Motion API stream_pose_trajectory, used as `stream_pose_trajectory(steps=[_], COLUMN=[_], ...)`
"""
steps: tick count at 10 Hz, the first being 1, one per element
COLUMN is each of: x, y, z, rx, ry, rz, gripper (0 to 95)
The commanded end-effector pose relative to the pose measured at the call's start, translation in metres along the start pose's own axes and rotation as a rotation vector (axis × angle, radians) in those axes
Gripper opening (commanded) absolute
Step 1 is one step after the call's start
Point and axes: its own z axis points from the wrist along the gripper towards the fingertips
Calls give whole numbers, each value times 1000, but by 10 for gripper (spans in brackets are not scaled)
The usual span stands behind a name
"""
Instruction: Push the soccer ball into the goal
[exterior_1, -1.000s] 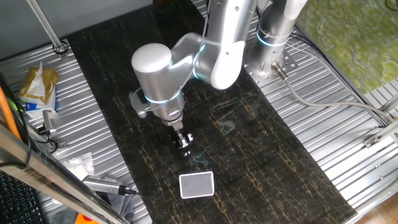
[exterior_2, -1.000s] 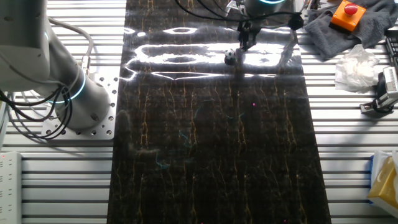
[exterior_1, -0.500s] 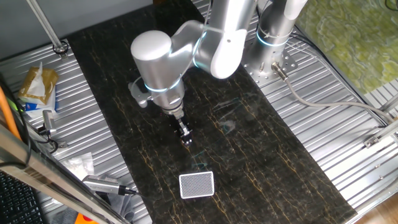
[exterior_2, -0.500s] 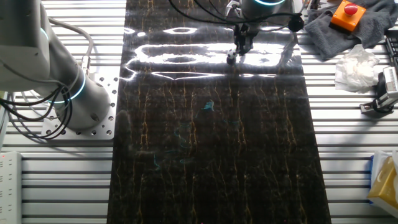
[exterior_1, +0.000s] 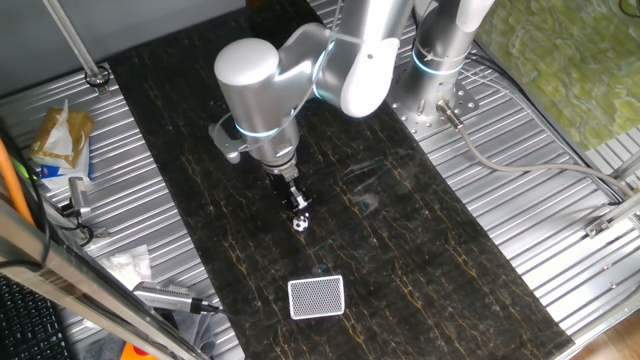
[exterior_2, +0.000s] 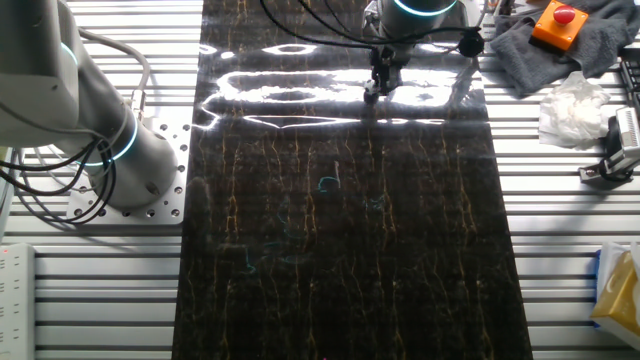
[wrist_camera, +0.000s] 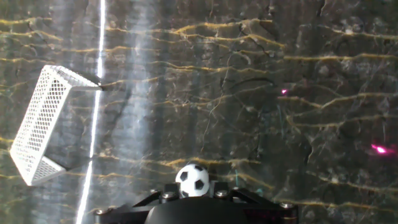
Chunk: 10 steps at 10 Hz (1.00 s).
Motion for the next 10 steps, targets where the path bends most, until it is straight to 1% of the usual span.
stream_pose_trajectory(steps=[1, 6, 10], x=[0, 7, 7], y=[0, 1, -2], z=[1, 4, 10], rx=[5, 11, 15], ry=[2, -2, -13], rz=[-1, -8, -22], gripper=[190, 190, 190])
